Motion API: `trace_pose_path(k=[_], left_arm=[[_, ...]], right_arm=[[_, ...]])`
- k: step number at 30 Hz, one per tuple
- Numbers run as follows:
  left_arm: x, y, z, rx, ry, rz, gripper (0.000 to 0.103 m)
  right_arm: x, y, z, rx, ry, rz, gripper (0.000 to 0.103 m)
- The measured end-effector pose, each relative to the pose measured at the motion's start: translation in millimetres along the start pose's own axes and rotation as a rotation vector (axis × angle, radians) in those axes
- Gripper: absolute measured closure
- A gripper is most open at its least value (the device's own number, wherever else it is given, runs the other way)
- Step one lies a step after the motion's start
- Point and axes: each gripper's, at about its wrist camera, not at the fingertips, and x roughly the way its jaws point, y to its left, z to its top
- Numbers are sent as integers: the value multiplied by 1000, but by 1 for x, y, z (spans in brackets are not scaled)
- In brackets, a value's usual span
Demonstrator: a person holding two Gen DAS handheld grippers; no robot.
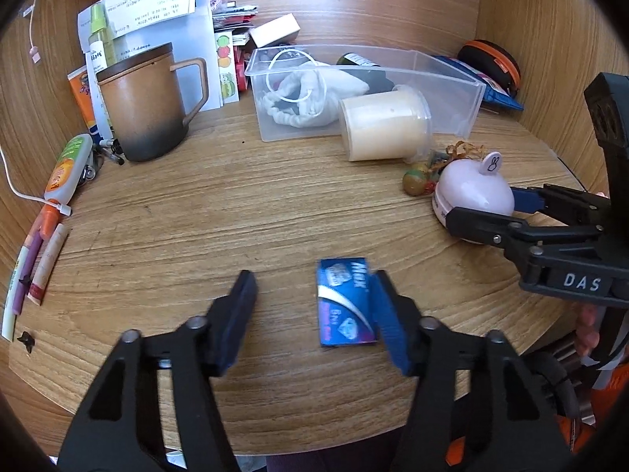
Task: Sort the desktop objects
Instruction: 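Grasp the blue Max card pack with the left gripper while the right gripper grasps the pink round object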
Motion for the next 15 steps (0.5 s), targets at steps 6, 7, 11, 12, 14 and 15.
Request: trace_pose_path(k=[6, 7, 11, 12, 14, 15], left_arm=[[1, 0, 4, -1, 2, -5, 77], [2, 0, 5, -7, 5, -7, 77], [4, -4, 11, -17, 12, -29, 77], [4, -7, 14, -10, 7, -30, 77], [1, -10, 21, -5, -8, -43, 77], [0, -11, 25, 1, -16, -44, 77]], right_arm=[[-5, -12, 0, 54, 3, 36, 42], [-7, -13, 0, 58, 2, 36, 42], [-14, -21, -1, 75, -9, 40, 42], [-17, -23, -1, 82, -12, 45, 42], [-21, -27, 0, 93, -19, 48, 42], [-24, -28, 1, 95, -24, 44, 42]])
